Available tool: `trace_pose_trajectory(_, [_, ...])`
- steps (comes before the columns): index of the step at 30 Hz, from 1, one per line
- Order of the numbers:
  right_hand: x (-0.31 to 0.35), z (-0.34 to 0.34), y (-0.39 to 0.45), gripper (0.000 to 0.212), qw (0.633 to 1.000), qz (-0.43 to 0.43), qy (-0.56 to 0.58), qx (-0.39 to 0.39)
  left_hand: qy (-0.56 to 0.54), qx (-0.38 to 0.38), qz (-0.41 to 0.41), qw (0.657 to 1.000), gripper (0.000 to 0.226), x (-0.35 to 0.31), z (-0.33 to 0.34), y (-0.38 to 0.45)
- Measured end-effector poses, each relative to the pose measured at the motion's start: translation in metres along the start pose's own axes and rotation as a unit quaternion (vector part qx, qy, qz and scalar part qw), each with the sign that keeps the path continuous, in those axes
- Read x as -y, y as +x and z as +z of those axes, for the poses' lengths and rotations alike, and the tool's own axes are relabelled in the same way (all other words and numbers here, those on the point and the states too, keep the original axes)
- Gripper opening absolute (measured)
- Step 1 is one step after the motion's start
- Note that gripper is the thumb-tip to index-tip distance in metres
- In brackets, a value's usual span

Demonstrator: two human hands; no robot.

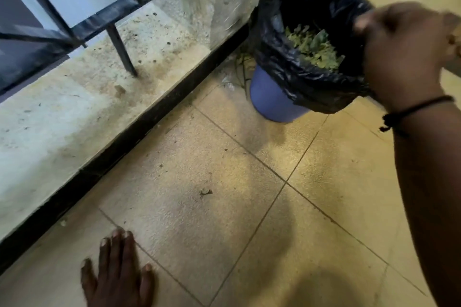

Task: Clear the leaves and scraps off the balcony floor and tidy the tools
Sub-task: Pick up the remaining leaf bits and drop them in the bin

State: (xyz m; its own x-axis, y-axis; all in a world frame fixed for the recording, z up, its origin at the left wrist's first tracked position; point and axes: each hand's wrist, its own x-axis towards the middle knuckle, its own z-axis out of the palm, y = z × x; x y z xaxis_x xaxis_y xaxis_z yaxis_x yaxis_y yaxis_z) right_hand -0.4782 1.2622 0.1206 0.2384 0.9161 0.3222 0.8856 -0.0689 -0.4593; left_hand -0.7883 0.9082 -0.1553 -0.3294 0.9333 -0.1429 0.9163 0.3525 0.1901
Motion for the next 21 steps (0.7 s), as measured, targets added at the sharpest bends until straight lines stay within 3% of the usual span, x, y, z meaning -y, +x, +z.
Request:
trace_pose_trajectory(2, [0.003, 0.003, -0.004, 0.030, 0.995, 0.017, -0.036, 0.091, 0.013, -0.008, -0.001, 1.000, 0.079, 0.001, 0.001, -0.001])
trace_pose_trajectory(6, [0.006, 0.007, -0.016, 0.017, 0.996, 0.028, -0.058, 0.061, 0.012, 0.002, -0.001, 1.000, 0.080, 0.001, 0.000, -0.001])
trace_pose_trajectory(8, [0.006, 0.013, -0.024, 0.046, 0.996, 0.021, -0.078, 0.048, 0.003, 0.005, 0.006, 1.000, 0.077, 0.003, 0.000, -0.001])
trace_pose_trajectory(10, [0.005, 0.018, -0.026, 0.056, 0.995, -0.001, -0.092, 0.035, 0.006, 0.009, 0.016, 1.000, 0.074, 0.004, -0.002, -0.001])
trace_pose_trajectory(13, [0.006, 0.027, -0.030, 0.034, 0.993, -0.082, -0.071, 0.044, 0.008, 0.036, 0.024, 0.999, 0.074, 0.006, -0.002, -0.005])
trace_pose_trajectory(16, [0.016, 0.030, -0.034, 0.030, 0.979, -0.200, 0.045, 0.016, 0.015, 0.062, 0.027, 0.998, 0.075, 0.005, -0.007, -0.002])
trace_pose_trajectory(18, [0.024, 0.023, -0.044, 0.043, 0.962, -0.260, 0.082, 0.025, 0.030, 0.075, 0.035, 0.996, 0.076, 0.003, -0.009, -0.005])
trace_pose_trajectory(21, [0.015, 0.000, -0.078, 0.056, 0.940, -0.310, 0.056, 0.129, 0.026, 0.067, 0.021, 0.997, 0.077, 0.005, -0.011, -0.001])
